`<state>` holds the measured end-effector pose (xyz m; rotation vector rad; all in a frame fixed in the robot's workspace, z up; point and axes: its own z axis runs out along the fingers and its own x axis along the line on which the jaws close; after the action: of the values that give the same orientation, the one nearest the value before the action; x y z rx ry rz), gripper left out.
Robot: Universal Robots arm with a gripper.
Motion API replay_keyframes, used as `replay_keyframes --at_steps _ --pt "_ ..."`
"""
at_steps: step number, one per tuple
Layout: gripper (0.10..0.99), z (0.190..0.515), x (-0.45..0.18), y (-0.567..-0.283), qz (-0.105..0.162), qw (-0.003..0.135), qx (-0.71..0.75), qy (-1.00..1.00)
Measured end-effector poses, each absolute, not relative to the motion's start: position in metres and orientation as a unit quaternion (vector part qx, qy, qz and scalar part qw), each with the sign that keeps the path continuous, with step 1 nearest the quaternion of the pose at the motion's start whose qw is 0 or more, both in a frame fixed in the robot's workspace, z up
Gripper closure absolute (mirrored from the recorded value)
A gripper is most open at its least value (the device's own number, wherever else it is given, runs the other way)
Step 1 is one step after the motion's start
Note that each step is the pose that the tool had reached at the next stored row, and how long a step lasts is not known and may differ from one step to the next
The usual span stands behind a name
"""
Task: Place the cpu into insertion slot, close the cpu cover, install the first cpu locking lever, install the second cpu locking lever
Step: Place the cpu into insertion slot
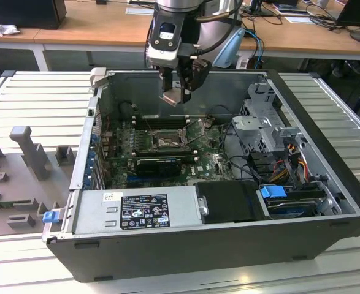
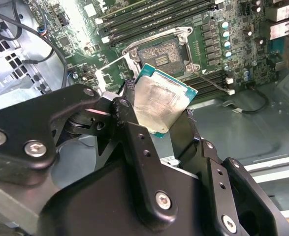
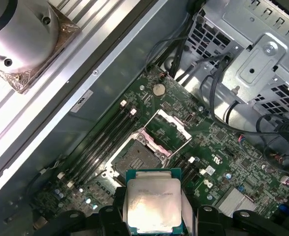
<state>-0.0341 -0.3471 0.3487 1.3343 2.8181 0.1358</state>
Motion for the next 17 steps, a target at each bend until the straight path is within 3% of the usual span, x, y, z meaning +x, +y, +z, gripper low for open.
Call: replay_keyframes --at_steps 17 --pt "0.561 0.338 -0.034 -0.347 0.045 0.014 0.533 0.845"
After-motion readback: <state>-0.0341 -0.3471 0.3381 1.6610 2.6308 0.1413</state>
